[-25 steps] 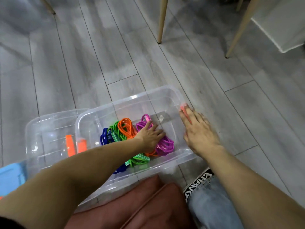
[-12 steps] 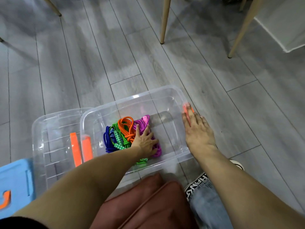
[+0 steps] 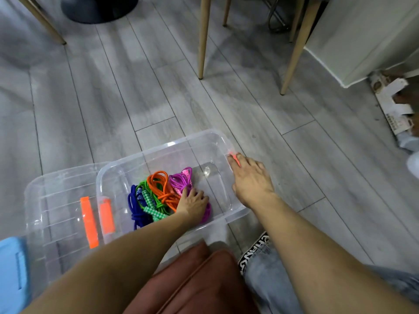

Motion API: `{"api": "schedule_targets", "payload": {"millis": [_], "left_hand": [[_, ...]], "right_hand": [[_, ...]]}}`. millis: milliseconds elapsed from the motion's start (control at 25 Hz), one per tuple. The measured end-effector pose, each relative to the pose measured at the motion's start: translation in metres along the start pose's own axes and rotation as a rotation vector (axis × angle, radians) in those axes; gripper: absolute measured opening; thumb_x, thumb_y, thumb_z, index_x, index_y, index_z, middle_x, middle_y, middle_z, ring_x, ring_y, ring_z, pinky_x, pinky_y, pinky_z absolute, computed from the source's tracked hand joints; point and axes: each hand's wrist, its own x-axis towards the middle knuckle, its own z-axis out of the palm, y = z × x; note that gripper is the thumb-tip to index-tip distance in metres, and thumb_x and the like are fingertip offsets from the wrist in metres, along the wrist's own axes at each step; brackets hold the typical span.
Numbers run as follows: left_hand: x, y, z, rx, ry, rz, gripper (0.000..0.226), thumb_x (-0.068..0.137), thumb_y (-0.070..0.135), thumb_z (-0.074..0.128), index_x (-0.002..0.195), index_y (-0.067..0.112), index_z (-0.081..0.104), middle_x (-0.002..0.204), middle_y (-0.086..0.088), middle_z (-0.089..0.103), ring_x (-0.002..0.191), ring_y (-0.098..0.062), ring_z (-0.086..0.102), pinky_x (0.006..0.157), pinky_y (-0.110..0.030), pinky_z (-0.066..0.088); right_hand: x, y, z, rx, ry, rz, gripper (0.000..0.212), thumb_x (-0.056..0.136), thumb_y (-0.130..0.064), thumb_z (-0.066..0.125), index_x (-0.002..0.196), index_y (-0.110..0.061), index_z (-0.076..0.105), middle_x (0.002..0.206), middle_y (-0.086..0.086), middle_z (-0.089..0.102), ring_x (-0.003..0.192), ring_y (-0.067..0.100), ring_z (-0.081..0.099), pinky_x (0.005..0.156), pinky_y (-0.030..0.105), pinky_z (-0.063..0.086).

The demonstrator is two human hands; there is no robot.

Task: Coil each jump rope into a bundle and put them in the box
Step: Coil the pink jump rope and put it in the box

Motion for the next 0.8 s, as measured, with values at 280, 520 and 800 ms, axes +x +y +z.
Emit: {"api": "schedule_targets", "payload": {"millis": [280, 520, 800], "left_hand": [[-0.030, 0.000, -0.056, -0.160, 0.155, -0.050, 0.042, 0.093, 0.030, 0.047, 0.134, 0.020, 0.050, 0.141, -0.008, 0.048, 0.132, -0.034, 0.040, 0.110, -0.055, 0.028], [-0.054, 0.020, -0.173, -0.265, 0.592, -0.017, 0.035, 0.093, 0.034, 0.051, 0.127, 0.024, 0.058, 0.131, 0.000, 0.057, 0.123, -0.030, 0.050, 0.101, -0.044, 0.036], [-0.097, 0.083, -0.291, -0.274, 0.781, 0.134, 0.041, 0.095, 0.042, 0.049, 0.136, 0.037, 0.049, 0.152, 0.005, 0.038, 0.139, -0.025, 0.036, 0.109, -0.044, 0.030]], "right_hand": [[-0.013, 0.013, -0.055, 0.076, -0.009, -0.002, 0.068, 0.093, -0.026, 0.060, 0.152, -0.025, 0.026, 0.145, 0.003, 0.043, 0.130, 0.027, 0.045, 0.108, 0.042, 0.036], [-0.045, 0.051, -0.113, 0.149, 0.134, 0.109, 0.053, 0.093, -0.029, 0.056, 0.143, -0.023, 0.039, 0.140, 0.005, 0.046, 0.130, 0.028, 0.045, 0.108, 0.042, 0.036], [-0.106, 0.108, -0.181, 0.141, 0.292, 0.231, 0.058, 0.093, -0.027, 0.056, 0.147, -0.026, 0.035, 0.141, 0.005, 0.042, 0.130, 0.031, 0.045, 0.106, 0.043, 0.036]]}}
